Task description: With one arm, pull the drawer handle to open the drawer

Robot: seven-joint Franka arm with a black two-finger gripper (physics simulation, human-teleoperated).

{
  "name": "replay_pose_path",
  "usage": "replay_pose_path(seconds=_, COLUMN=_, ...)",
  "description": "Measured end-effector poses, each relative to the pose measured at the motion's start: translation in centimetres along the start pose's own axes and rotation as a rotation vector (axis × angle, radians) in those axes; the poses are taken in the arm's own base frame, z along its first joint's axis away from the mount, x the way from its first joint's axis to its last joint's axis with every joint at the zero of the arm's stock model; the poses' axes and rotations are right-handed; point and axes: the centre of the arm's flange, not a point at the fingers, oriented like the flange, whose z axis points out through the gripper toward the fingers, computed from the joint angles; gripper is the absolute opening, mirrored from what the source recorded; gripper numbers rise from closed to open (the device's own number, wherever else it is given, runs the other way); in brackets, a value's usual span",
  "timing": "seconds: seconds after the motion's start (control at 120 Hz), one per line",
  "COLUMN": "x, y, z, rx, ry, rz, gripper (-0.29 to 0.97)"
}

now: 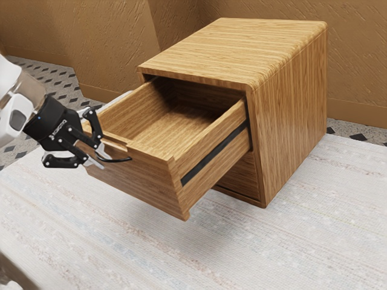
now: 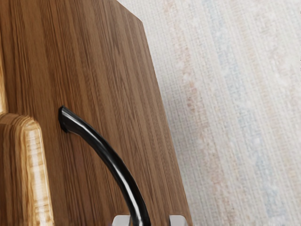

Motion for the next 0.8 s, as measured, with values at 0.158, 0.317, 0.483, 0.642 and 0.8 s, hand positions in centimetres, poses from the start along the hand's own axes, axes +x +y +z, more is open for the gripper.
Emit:
replay_pose_path(seconds=0.158, x=0.0, y=0.2, z=0.0, rx=-0.009, ry=0.005, rz=-0.002, gripper=0.11)
replay_pose_path(seconds=0.317, x=0.2, y=0.8, z=-1.8, rx=0.01, ry=0.003, rz=-0.002, gripper=0.18)
replay_pose_path(seconds=0.483, x=0.9, y=-0.6, z=-8.4, rx=0.071, ry=-0.029, rz=0.022, gripper=0.23)
replay_pose_path(seconds=0.642, x=4.2, y=-6.3, z=-12.1, rx=-0.031, ry=-0.133, rz=0.086, gripper=0.42)
replay_pose_path(seconds=0.8, x=5.1, y=-11.3, z=-10.1, rx=-0.229, ry=-0.221, rz=-0.003, gripper=0.56)
